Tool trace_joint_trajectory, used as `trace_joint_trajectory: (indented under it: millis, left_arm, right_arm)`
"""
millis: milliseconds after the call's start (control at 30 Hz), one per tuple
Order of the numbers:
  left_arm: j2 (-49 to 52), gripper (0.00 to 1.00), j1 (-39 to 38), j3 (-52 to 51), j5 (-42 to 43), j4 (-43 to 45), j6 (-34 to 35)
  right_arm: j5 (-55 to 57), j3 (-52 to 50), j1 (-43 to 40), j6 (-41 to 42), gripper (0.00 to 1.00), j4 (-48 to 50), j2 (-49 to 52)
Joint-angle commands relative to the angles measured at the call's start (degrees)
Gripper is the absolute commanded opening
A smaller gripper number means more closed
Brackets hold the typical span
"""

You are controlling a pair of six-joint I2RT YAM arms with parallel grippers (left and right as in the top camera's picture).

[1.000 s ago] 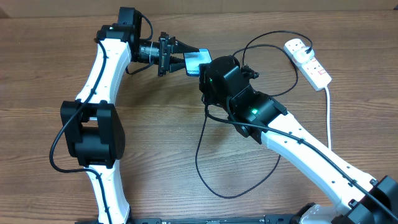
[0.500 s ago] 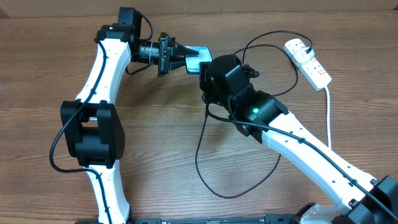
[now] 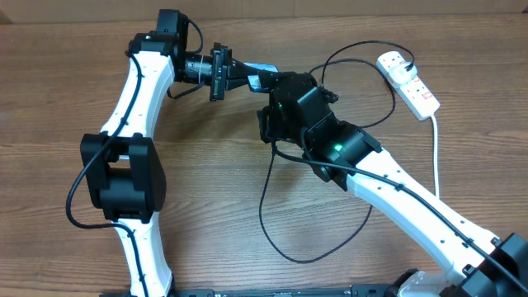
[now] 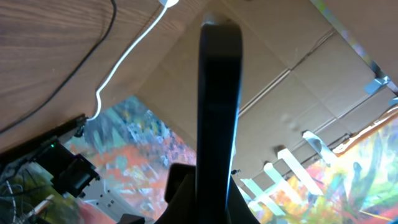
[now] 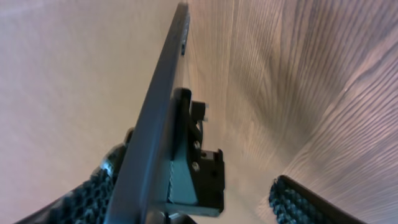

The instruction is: Plug charger to phone and switch on socket

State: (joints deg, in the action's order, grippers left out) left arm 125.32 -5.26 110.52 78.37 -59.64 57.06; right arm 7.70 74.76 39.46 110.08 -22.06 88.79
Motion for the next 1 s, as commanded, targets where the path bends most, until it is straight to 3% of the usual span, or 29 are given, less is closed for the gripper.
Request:
trace_joint_trajectory:
  millis: [0, 100, 200, 267, 433, 567, 633, 700, 867, 967]
  left_arm:
    - [-0.17, 0.04, 0.76, 1.36, -2.73, 0.42, 0.44]
    - [-0.17, 0.04, 2.56, 1.36, -9.6, 0.52, 0.37]
    - [-0.17, 0.04, 4.74, 1.36, -16.57, 0.52, -0.74]
    - [-0.17, 0.04, 7.28, 1.36, -22.01, 0.42, -6.67]
    - [-0.2, 0.04, 9.81, 1.36, -21.07, -0.55, -30.45]
    - [-1.01, 0.04, 9.66, 1.4, -26.47, -5.14, -43.98]
    - [-2.36, 0.04, 8.76, 1.4, -34.42, -7.48, -48.37]
    - [-3.78, 0.04, 7.91, 1.4, -35.28, -8.07, -52.37]
    - [-8.74, 0.04, 6.56, 1.4, -35.89, -6.93, -53.99]
    - [-12.22, 0.04, 6.58, 1.42, -41.92, -6.73, -54.05]
  right_arm:
    - [-0.5, 1.38, 0.15, -8.0, 0.89, 0.15, 0.07]
    - [-0.48, 1.38, 0.15, -17.2, 0.98, 0.15, 0.04]
    - [-0.48, 1.38, 0.02, -27.41, 1.0, 0.15, 0.04]
    - [-0.52, 1.4, -0.55, -37.81, 1.0, 0.09, 0.04]
    - [0.15, 1.38, -2.23, -59.47, 1.0, -2.82, 0.37]
    - [-0.11, 1.38, -3.8, -62.84, 1.0, -9.42, 2.56]
    - [-6.58, 1.4, -4.26, -69.09, 1.0, -12.57, 5.81]
    - [-14.23, 1.44, -5.01, -71.67, 1.0, -13.94, 9.05]
    - [-25.59, 4.31, -8.63, -75.89, 1.0, -18.49, 18.18]
    - [-28.24, 8.41, -10.05, -78.58, 0.95, -23.34, 20.9]
